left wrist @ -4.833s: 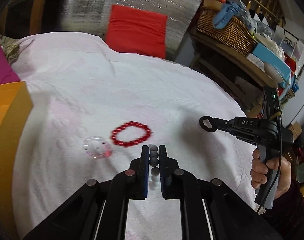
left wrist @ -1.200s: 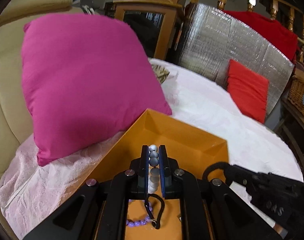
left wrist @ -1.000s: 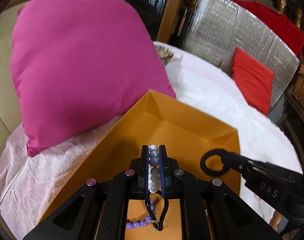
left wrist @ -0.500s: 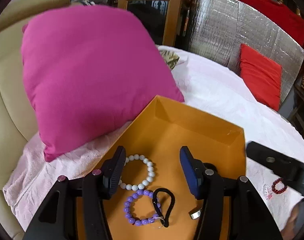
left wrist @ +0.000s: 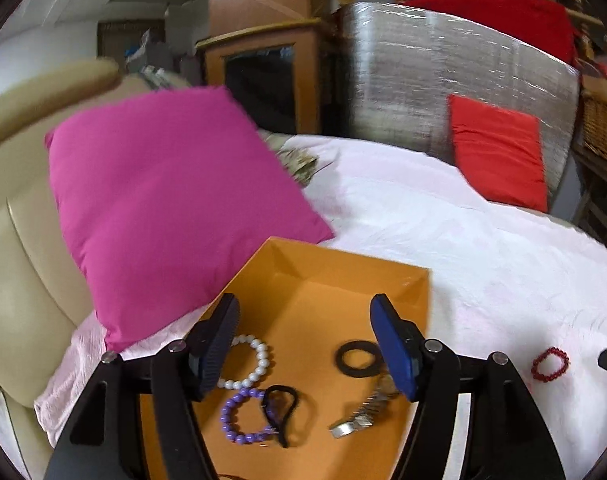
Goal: Organize jewelry
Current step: 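Move both open tools back toward the pink and red bracelets on the towel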
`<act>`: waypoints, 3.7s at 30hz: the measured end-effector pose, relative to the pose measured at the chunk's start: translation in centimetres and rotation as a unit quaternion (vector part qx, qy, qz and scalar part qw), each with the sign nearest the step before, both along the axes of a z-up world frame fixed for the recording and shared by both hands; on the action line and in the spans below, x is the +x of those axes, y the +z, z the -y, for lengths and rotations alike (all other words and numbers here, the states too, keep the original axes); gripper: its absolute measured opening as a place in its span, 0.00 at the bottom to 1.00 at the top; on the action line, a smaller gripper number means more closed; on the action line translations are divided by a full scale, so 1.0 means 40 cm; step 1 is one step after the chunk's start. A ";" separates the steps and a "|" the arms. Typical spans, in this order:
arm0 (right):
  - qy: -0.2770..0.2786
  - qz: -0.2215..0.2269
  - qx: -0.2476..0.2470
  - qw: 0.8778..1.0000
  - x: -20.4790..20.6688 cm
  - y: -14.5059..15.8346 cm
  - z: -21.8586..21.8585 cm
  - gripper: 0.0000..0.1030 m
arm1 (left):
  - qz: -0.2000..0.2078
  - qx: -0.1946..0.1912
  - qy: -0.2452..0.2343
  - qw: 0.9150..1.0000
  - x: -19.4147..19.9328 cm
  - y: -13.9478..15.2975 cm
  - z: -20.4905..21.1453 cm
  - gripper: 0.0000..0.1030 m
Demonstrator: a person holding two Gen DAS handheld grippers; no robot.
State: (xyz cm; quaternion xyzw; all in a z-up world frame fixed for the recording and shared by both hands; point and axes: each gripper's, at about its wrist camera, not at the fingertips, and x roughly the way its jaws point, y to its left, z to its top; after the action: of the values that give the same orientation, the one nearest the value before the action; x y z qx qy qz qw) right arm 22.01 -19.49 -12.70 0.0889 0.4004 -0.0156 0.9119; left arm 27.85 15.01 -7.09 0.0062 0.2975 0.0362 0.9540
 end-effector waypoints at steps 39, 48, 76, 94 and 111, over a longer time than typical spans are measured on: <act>-0.186 -0.024 -0.088 0.978 -0.138 -0.189 0.254 1.00 | -0.141 0.063 -0.129 0.980 -0.122 -0.197 0.484 0.78; -0.188 -0.008 -0.090 0.978 -0.166 -0.196 0.237 1.00 | -0.140 0.005 -0.092 0.986 -0.194 -0.159 0.462 0.78; 0.016 -0.008 0.004 1.000 0.077 -0.104 0.125 0.36 | -0.179 0.023 -0.121 0.976 -0.031 -0.182 0.406 0.78; 0.016 -0.049 -0.030 0.998 0.153 -0.148 0.087 0.13 | -0.187 0.024 -0.116 0.975 0.000 -0.204 0.395 0.78; -0.061 -0.082 0.041 0.994 0.029 -0.127 0.319 0.11 | -0.194 0.027 -0.147 0.969 0.013 -0.225 0.447 0.78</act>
State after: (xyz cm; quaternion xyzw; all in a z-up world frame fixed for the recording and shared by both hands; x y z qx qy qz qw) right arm 23.19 -32.26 -17.77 0.1491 0.4680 -0.0623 0.8688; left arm 28.36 -2.88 -16.09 0.0827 0.4716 -0.0988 0.8724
